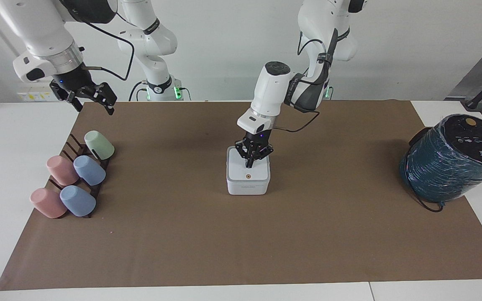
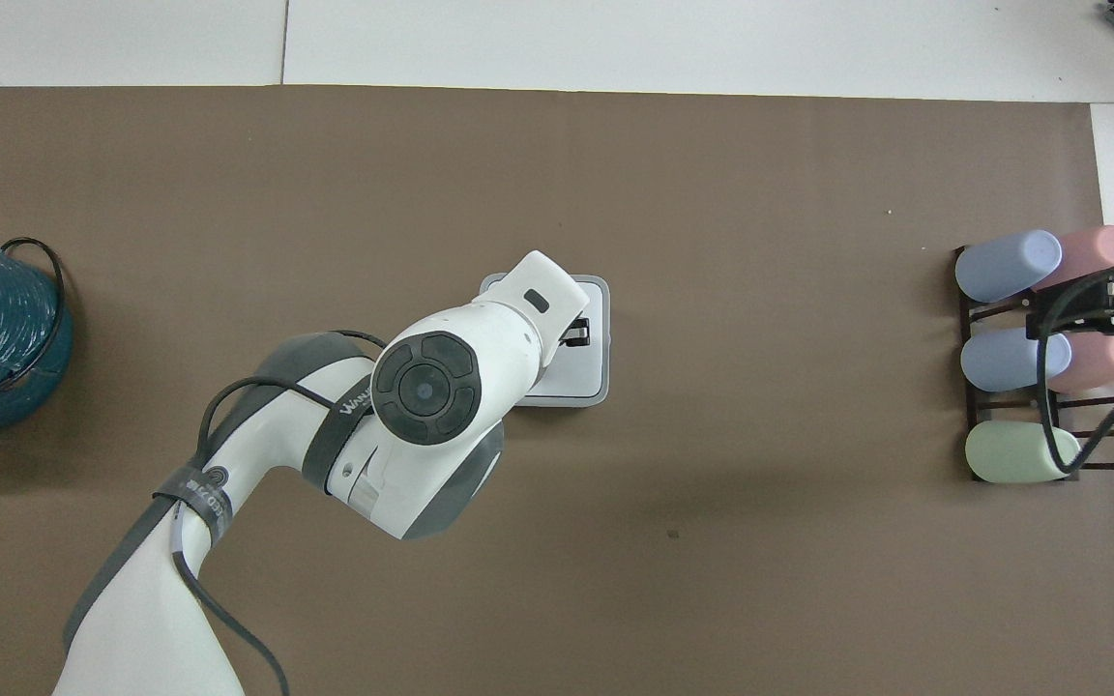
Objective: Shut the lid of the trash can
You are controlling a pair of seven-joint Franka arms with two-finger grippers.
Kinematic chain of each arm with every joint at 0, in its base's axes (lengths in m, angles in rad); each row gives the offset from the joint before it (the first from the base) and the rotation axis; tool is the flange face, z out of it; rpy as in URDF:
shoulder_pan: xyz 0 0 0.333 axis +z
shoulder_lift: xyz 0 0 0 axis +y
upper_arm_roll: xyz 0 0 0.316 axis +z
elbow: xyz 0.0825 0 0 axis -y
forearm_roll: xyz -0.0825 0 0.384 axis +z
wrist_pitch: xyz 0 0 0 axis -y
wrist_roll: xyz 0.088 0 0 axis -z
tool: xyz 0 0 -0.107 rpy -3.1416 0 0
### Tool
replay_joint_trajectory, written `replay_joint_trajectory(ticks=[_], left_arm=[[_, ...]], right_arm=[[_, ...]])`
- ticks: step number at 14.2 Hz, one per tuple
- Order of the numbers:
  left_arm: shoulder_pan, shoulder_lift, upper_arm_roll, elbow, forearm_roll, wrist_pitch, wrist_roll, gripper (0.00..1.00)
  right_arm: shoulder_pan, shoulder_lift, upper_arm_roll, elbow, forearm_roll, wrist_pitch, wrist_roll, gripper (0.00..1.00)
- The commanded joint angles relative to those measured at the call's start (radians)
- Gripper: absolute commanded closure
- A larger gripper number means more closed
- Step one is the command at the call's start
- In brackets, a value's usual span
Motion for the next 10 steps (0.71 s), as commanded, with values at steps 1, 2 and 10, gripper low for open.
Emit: replay_joint_trajectory(ticks=[1, 2, 10], left_arm=[[-0.006, 0.005, 0.001, 0.019, 0.023, -0.075, -0.006, 0.89], [-0.006, -0.024, 0.001, 0.020, 0.023, -0.120, -0.006, 0.89], [0.119, -0.197, 0.005, -0.016, 0.024, -0.419, 0.140, 0.45]], right_arm=[[-0.009, -0.025, -0.002, -0.025, 0.020, -0.009, -0.032, 0.00], [-0.009, -0.025, -0.002, -0.025, 0.020, -0.009, -0.032, 0.00], [-0.009, -0.027, -0.002, -0.029, 0.020, -0.006, -0.029, 0.00]])
